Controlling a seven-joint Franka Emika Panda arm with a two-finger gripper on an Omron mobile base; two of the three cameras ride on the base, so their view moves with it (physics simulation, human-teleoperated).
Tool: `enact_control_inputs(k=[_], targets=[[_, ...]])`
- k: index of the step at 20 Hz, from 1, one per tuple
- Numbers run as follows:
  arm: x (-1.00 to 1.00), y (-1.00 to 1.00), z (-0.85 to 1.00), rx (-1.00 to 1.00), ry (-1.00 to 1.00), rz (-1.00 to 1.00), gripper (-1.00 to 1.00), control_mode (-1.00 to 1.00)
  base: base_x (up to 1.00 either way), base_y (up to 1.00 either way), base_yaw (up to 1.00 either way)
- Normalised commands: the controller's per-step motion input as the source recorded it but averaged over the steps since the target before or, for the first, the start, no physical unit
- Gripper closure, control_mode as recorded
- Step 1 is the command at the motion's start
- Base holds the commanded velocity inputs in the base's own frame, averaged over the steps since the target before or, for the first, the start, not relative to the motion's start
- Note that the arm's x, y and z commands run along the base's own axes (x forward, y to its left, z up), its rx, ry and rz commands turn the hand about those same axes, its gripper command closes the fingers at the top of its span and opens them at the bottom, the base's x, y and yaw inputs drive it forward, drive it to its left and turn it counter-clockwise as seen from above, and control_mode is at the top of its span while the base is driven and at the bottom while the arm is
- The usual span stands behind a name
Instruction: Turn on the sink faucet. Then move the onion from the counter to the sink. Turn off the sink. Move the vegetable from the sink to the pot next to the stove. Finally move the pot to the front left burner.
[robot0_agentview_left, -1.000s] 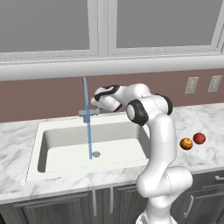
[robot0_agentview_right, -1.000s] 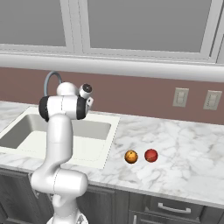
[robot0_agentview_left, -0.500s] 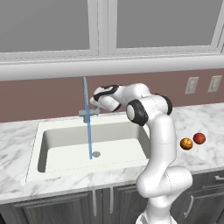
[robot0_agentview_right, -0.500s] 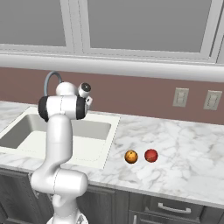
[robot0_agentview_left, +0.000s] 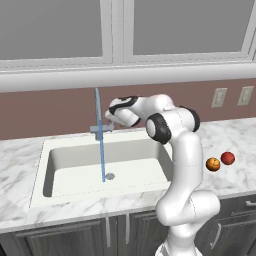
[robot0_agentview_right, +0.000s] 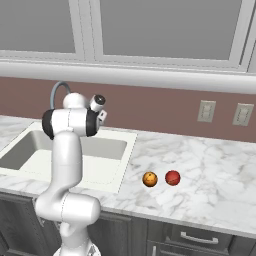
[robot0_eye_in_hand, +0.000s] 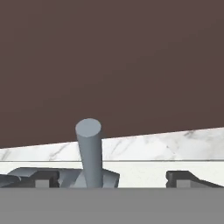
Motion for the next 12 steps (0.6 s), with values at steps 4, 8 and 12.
enact_control_inputs(k=[4, 8, 12], targets=[[-0.07, -0.28, 0.13, 0.00, 0.00, 0.00, -1.00, -1.00, 0.00, 0.00, 0.00], [-0.21, -0.33, 0.16, 0.00, 0.00, 0.00, -1.00, -1.00, 0.00, 0.00, 0.00], [-0.40, -0.36, 0.13, 0.00, 0.00, 0.00, -1.00, -1.00, 0.00, 0.00, 0.00]])
